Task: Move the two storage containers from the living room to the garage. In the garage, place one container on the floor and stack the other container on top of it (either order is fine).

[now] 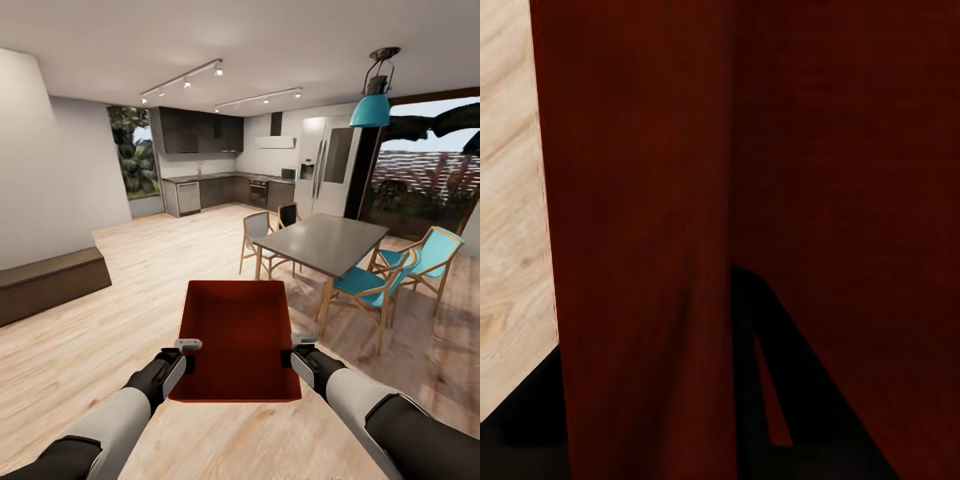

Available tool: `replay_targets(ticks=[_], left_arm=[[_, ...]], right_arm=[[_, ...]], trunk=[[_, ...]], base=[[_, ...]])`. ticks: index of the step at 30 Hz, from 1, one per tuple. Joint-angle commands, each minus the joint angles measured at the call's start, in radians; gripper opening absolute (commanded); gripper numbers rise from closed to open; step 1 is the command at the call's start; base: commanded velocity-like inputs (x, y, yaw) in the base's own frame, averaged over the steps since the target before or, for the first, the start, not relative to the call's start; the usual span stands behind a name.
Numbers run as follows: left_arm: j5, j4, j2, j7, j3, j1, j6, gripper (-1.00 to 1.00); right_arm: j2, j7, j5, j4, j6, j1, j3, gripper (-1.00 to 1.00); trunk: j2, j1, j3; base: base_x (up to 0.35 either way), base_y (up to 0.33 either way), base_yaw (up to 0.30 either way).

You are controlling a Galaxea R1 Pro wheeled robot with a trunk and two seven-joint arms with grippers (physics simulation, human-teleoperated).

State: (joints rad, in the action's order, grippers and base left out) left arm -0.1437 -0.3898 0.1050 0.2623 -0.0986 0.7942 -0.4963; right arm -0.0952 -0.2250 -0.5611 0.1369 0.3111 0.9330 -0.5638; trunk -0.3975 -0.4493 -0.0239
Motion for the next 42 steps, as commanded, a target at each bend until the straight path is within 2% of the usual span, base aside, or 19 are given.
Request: replay_targets(ticks=[1,42], left_arm=[[0.015,0.014,-0.002,0.012,-0.003,0.000,-0.011,-1.00],[0.017,0.016,-0.001,0.012,-0.003,0.000,-0.011,-1.00]], right_arm=[[0.000,0.000,-0.014,0.013,-0.006,0.001,-0.010,-1.00],[-0.001,0.000,-0.014,0.013,-0.006,0.001,-0.010,-1.00]], trunk=[[-0.002,-0.001,-0.002],[-0.002,-0.001,-0.002]], base=[[0.000,0.000,-0.289],[0.000,0.000,-0.289]])
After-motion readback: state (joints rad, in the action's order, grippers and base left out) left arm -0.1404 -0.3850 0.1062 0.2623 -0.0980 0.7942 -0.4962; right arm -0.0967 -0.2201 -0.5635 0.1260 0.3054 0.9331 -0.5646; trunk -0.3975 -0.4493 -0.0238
